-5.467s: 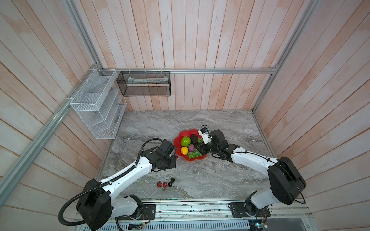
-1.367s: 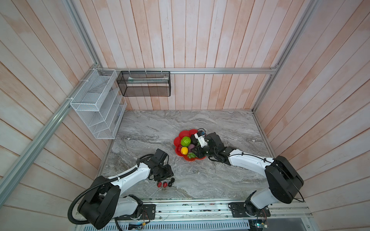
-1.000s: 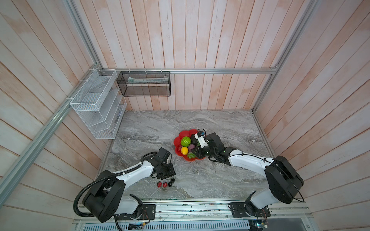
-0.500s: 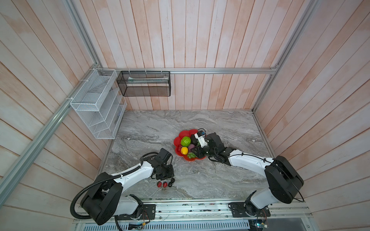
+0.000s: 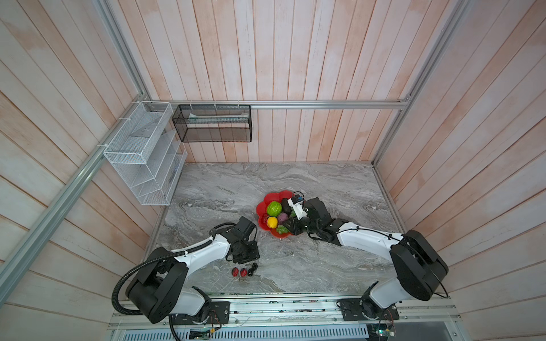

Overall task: Place and organize the fake fruits in the fruit bowl
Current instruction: 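Grasp the dark cherries by their green stems with the left gripper, then lift the dark cherries and carry them over the bowl with the left gripper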

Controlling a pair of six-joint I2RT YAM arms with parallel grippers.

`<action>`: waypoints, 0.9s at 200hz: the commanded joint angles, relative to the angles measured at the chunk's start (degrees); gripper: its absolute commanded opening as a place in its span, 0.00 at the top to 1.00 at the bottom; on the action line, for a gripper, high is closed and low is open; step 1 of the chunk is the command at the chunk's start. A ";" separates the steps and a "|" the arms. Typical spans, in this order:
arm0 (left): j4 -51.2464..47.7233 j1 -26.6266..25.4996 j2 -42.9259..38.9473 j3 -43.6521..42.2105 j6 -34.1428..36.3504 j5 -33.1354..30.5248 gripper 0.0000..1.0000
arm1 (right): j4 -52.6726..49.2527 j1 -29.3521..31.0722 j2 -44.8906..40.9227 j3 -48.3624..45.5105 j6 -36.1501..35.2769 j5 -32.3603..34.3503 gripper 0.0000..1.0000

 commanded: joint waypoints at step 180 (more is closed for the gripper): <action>3.77 -0.22 -7.62 -0.67 2.07 4.07 1.00 | 0.43 0.38 0.24 1.00 0.27 0.21 0.74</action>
